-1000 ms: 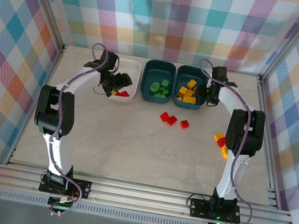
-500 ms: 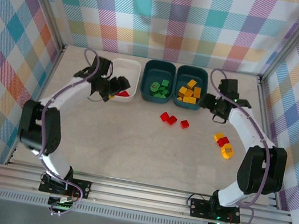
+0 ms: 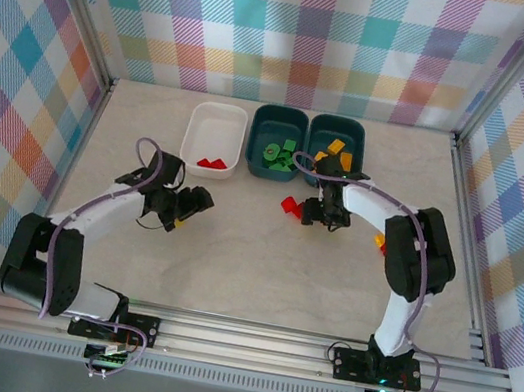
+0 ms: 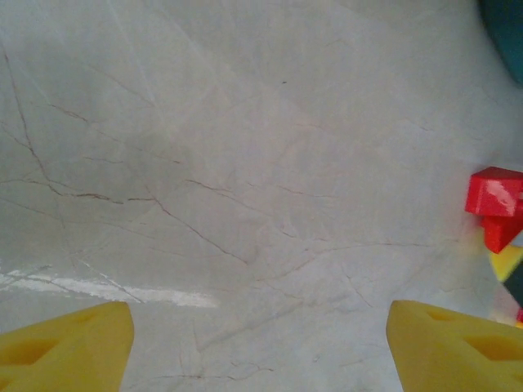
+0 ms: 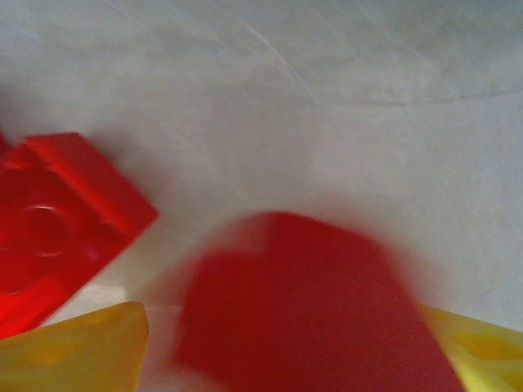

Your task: Sort the legos into containers by color

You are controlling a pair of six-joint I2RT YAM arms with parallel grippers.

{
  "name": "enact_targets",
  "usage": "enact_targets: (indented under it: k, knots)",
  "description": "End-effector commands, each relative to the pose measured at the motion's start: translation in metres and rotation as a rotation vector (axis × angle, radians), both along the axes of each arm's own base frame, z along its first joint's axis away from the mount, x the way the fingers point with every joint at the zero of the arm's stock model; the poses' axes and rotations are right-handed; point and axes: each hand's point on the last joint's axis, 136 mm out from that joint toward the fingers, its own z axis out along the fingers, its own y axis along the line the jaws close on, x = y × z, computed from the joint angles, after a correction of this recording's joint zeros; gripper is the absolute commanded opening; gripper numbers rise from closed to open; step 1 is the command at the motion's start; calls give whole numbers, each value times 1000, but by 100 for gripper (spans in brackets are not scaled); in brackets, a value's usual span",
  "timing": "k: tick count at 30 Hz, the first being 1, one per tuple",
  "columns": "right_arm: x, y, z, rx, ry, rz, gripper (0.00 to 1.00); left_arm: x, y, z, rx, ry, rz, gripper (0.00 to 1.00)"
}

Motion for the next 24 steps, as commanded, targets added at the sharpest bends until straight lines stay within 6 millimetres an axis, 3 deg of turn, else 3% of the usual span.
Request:
enact_targets:
  k: [1,8,19,24]
  knots:
    - [6,-16,2,-95,-10,4,74,0,-2,14,-8,-45,-14,81]
    - [23,-14,7,-91,-58,-6,72,4,-5,21,-19,-52,-21,81]
    - [49,23,48,214,-146,-111,74,4,-4,20,-9,-47,-17,81]
    - [45,52,48,339,-106,-129,75,5,-5,18,-15,-37,-19,81]
